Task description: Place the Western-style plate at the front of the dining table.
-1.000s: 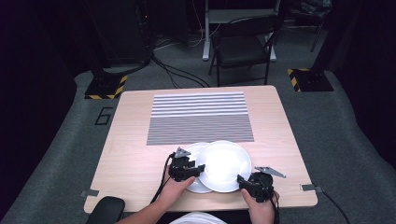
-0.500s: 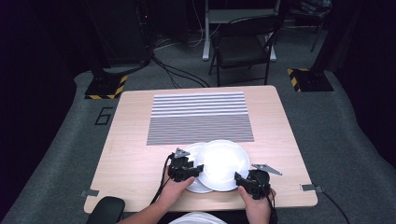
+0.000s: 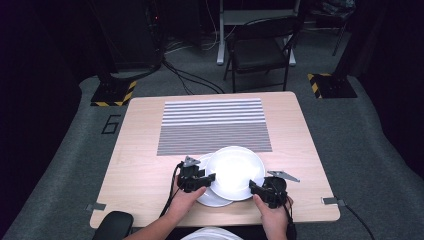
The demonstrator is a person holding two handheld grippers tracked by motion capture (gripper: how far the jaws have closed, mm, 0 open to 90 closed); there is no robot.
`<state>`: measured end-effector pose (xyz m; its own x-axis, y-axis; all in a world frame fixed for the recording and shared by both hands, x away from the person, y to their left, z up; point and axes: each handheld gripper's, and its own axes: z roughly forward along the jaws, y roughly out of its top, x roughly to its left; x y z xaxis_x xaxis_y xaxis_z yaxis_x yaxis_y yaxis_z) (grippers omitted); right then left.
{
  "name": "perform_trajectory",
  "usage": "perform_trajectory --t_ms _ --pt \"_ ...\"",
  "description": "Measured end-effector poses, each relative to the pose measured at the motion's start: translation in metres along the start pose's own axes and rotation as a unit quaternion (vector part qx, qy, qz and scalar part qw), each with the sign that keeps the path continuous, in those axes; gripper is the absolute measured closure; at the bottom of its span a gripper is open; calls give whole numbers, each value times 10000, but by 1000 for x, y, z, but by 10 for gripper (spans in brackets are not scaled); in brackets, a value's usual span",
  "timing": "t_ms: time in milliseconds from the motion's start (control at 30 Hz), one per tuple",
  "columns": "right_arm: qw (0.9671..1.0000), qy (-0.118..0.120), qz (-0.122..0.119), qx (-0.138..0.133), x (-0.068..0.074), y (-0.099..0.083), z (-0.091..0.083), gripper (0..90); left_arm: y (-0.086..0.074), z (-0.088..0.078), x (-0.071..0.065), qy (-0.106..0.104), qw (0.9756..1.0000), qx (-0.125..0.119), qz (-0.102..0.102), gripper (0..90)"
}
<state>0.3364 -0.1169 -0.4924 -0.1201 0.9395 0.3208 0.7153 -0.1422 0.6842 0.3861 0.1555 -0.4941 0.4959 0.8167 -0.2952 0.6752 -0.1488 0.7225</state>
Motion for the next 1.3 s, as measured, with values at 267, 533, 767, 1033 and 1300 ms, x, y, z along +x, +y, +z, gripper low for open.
perform_trajectory --t_ms 267,533,767,1033,1300 --pt "9999 80 -52 -51 4 11 4 488 5 -5 5 39 9999 -122 -58 519" --pt "9997 169 -157 -89 8 20 11 490 10 -11 12 101 9996 -246 -99 540" --pt "9992 283 -254 -91 14 28 17 490 12 -16 16 244 9990 -350 -130 541" --pt "9987 364 -347 -120 20 36 22 494 15 -21 23 313 9984 -421 -222 544" --pt "9979 451 -442 -130 27 44 30 494 17 -25 30 388 9975 -505 -322 544"
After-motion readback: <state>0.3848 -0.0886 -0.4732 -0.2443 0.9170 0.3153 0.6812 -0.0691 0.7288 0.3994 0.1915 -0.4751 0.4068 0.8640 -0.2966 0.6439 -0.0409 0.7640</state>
